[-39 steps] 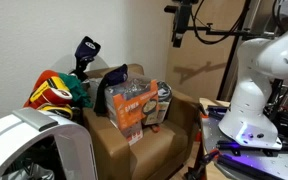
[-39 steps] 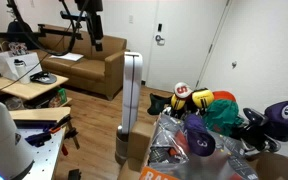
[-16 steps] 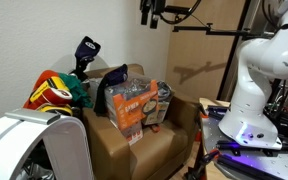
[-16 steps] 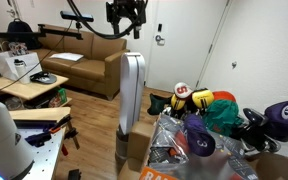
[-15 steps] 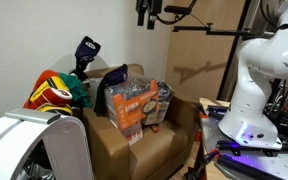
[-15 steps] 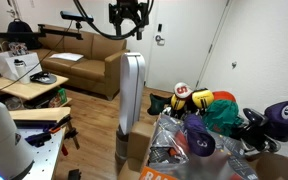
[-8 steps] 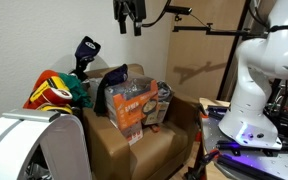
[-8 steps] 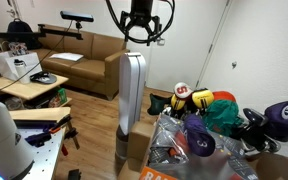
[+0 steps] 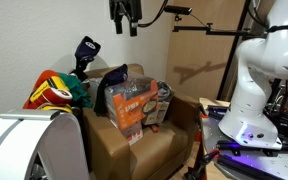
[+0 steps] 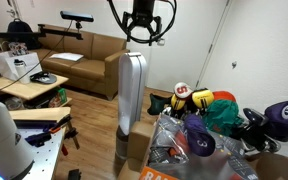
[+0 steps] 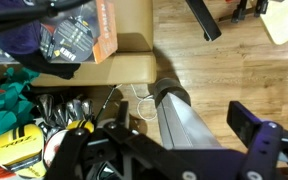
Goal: Remove the remote from the fan then place it on the left arm of the couch
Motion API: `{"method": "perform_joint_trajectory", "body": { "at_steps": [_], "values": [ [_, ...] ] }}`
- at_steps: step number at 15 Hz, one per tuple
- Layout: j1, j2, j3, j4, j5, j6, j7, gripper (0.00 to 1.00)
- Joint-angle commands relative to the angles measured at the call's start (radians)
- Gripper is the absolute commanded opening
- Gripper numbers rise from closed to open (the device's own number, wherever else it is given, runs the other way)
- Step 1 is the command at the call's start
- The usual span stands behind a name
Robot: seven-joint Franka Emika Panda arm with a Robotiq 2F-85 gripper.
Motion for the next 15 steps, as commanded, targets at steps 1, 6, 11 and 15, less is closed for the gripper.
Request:
{"method": "perform_joint_trajectory", "body": {
  "at_steps": [1,6,11,15],
  "values": [
    [-0.011,0.109,0.024,0.074,0.017,0.125,0.068,1.00],
    [-0.004,0.302,0.062,0.221,0.028,0.263,0.182,1.00],
    [-0.009,0.369,0.093,0.271,0.007,0.257,0.186,1.00],
    [-0.009,0.415,0.102,0.313,0.022,0.283,0.169,1.00]
  ]
}}
